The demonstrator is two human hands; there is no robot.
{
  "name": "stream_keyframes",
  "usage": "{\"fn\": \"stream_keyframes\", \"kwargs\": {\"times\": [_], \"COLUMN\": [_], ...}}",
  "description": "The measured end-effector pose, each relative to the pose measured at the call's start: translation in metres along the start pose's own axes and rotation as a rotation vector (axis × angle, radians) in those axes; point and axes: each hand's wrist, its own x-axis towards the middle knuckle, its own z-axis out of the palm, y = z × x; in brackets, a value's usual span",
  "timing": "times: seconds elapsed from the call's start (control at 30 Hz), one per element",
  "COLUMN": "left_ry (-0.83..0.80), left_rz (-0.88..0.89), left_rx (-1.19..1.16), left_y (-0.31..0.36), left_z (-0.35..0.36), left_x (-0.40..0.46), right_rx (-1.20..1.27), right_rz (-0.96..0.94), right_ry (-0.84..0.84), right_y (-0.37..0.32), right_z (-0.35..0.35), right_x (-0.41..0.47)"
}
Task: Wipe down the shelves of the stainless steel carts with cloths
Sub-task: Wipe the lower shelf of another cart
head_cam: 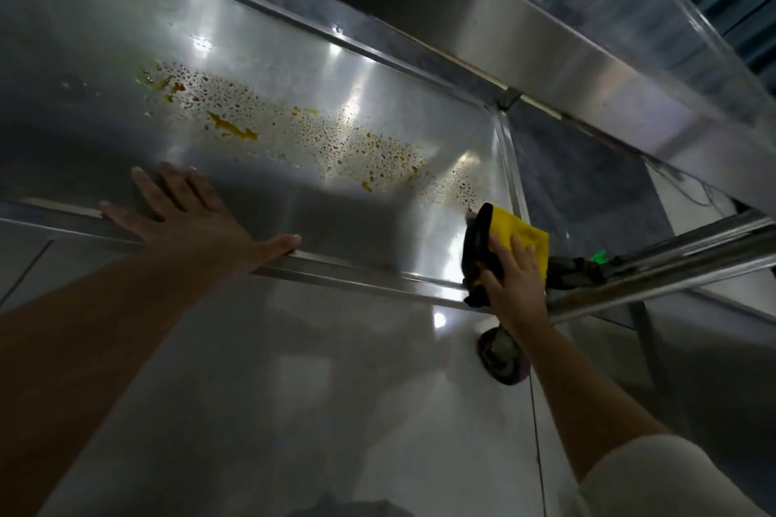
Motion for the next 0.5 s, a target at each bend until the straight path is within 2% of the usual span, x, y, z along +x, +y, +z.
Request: {"fn": "stream_keyframes", "kwargs": {"times": [0.27,0.4,0.5], "left_ry": [-0.148,-0.134,-0.133], "left_rz": [-0.004,-0.013,-0.014], "left_rx": [0.087,0.093,0.090], "left_y": [-0.004,-0.001,-0.001], "left_z": [-0.014,-0.015,-0.016], "left_x": [0.010,0.008,0.005], "right_rx": [0.057,0.072,0.075], "right_rz": [0.205,0.033,-0.220], "right_ry": [0.007,-0.018,-0.006], "right_y": [-0.053,-0.086,-0.096], "right_z": [0.002,0.011,0.022], "right_x": [0.084,0.079,0.045]}}
